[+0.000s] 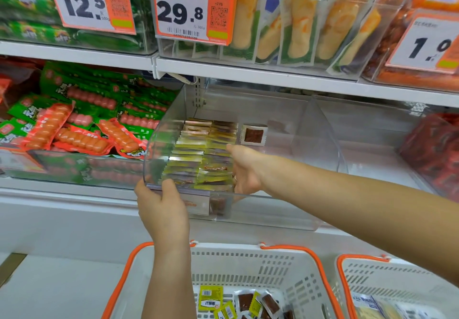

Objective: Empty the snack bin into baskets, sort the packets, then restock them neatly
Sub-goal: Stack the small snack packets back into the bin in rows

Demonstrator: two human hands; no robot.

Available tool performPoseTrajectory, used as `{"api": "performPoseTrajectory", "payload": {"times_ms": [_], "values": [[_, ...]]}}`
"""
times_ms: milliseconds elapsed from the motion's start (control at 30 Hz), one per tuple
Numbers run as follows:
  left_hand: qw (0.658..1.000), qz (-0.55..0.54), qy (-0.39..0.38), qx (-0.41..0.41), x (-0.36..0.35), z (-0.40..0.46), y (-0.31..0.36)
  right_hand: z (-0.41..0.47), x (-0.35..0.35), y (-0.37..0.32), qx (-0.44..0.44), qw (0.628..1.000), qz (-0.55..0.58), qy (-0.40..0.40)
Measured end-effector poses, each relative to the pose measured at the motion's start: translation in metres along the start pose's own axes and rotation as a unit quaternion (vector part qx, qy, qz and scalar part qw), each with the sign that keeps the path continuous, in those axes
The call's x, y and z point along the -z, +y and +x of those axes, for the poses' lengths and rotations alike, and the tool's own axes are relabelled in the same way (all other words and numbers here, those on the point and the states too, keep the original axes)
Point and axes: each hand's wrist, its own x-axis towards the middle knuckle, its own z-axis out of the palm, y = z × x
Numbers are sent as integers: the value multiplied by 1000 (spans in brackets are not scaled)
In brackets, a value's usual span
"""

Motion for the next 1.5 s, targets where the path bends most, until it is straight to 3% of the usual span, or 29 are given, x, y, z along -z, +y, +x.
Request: {"api": "performPoseTrajectory", "payload": {"times_ms": [100, 233, 333, 967, 1200, 1367, 1500], "values": [[1000, 2, -6, 0, 2, 0, -1, -17, 9, -1, 13, 999, -12, 36], [1000, 1, -16, -4, 4, -1, -1, -8, 22, -21, 175, 967, -69, 170], [1000, 4, -13, -8, 3, 0, -1, 7, 34, -40, 225, 942, -127, 214], [1000, 9, 1, -15, -1, 7, -12, 37, 44, -52, 186, 955, -152, 173], [1000, -2, -3, -9, -1, 4, -9, 33, 75, -59, 237, 880, -93, 400], [1000, -2, -4, -8, 0, 3, -6, 39, 77, -48, 211, 923, -43, 318], [1000, 5, -1, -5, 0, 3, -6, 42, 72, -50, 202, 922, -84, 319]]}}
